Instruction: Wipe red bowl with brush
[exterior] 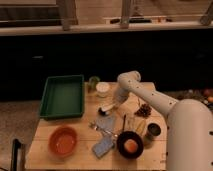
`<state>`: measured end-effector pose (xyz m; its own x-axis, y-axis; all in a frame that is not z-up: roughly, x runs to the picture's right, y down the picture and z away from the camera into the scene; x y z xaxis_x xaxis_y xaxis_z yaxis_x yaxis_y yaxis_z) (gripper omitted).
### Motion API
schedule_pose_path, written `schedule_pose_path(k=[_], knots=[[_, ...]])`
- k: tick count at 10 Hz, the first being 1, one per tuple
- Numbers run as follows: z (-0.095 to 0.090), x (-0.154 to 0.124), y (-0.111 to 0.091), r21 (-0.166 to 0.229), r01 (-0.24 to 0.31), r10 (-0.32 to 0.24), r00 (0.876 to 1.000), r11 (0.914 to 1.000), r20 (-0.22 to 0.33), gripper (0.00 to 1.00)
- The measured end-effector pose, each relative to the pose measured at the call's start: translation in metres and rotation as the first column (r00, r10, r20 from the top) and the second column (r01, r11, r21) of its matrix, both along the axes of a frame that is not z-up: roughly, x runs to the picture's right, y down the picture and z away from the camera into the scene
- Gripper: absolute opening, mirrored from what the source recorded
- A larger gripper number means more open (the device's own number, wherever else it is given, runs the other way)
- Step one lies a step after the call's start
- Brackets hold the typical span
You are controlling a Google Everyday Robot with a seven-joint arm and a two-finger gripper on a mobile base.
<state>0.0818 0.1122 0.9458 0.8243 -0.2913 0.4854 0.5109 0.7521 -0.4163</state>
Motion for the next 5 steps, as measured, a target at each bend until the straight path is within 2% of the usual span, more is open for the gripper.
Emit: schedule_pose_path(k=[1,2,5], knots=[[0.0,0.0003,0.0,0.0,0.0,0.0,1.0,1.0,-0.001,0.78],[-0.0002,0.0007,-0.0002,0.0,0.0,0.0,1.0,1.0,-0.001,0.8],[-0.0026,0.0007,-0.0026,0.001,-0.001,0.001,1.0,1.0,0.0,0.8]])
